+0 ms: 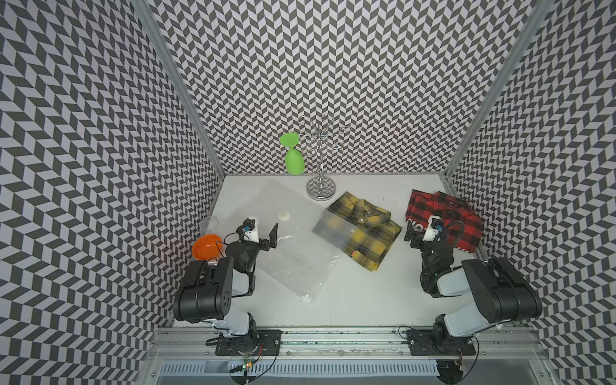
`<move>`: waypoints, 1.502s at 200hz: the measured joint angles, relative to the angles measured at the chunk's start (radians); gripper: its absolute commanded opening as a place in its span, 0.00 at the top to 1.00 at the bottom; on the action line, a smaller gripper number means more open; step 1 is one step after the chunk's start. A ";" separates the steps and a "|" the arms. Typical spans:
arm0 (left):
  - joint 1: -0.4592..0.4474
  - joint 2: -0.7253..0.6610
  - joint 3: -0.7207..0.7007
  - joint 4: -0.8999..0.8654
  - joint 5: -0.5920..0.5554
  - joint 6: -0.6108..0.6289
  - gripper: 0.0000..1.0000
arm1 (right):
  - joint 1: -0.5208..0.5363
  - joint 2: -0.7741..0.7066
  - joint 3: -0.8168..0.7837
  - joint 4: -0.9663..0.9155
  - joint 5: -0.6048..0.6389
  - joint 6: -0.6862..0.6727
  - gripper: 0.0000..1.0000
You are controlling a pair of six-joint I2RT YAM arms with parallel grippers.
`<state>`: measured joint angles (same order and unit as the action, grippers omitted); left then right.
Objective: Place the folded shirt into the vacuum bag
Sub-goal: Adjust the shirt at the center of the board.
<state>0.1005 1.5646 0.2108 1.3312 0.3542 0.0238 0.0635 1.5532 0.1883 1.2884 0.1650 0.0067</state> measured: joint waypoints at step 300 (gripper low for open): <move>-0.018 -0.208 -0.054 -0.047 -0.156 -0.063 0.00 | 0.085 -0.272 0.204 -0.359 0.137 0.068 0.01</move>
<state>0.0830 1.3563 0.1566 1.2846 0.1986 -0.0387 0.1482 1.2808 0.3927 0.9298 0.3016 0.0742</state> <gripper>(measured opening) 0.998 0.993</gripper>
